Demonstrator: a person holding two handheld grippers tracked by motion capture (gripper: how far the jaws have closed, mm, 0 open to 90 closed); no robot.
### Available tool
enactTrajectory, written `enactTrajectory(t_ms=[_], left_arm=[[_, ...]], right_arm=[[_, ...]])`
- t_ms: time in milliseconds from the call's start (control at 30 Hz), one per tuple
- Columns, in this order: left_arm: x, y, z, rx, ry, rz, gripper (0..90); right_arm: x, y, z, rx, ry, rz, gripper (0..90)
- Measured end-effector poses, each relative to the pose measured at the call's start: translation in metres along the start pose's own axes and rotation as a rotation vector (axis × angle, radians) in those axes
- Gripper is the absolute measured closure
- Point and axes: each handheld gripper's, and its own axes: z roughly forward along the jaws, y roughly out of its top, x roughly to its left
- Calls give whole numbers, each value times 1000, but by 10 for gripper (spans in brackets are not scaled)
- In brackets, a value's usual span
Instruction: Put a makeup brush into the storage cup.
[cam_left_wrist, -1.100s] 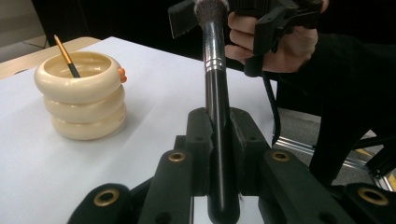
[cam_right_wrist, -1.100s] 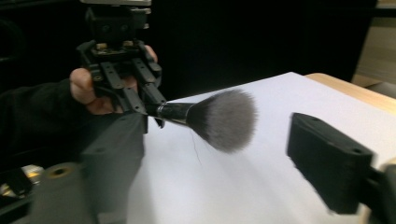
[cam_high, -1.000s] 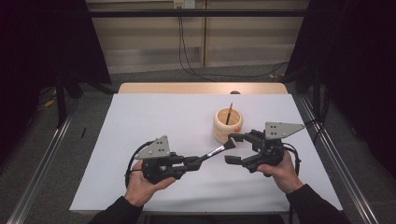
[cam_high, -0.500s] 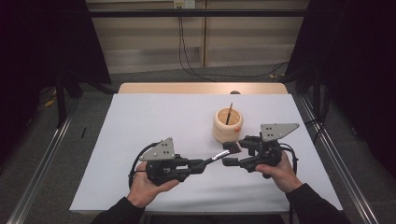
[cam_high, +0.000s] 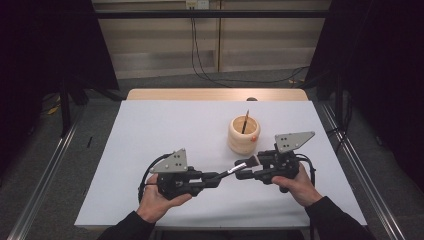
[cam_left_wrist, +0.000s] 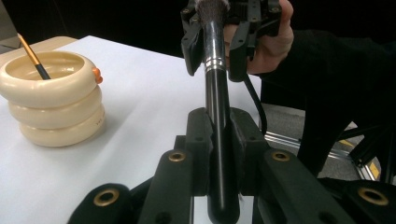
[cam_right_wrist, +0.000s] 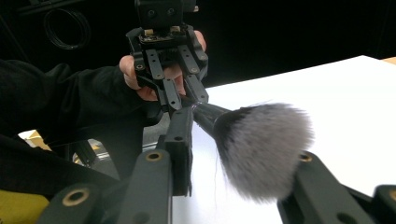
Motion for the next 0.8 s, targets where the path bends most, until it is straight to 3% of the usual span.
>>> enactTrajectory(t_ms=[500,800], left_arm=[[4,-5,4,8,-43,27,792],[6,-11,11,38,-37,56,781]], right_arm=[[-3,0,-3,-2,57,15,747],[-4,-1,-3,7,75,19,780]])
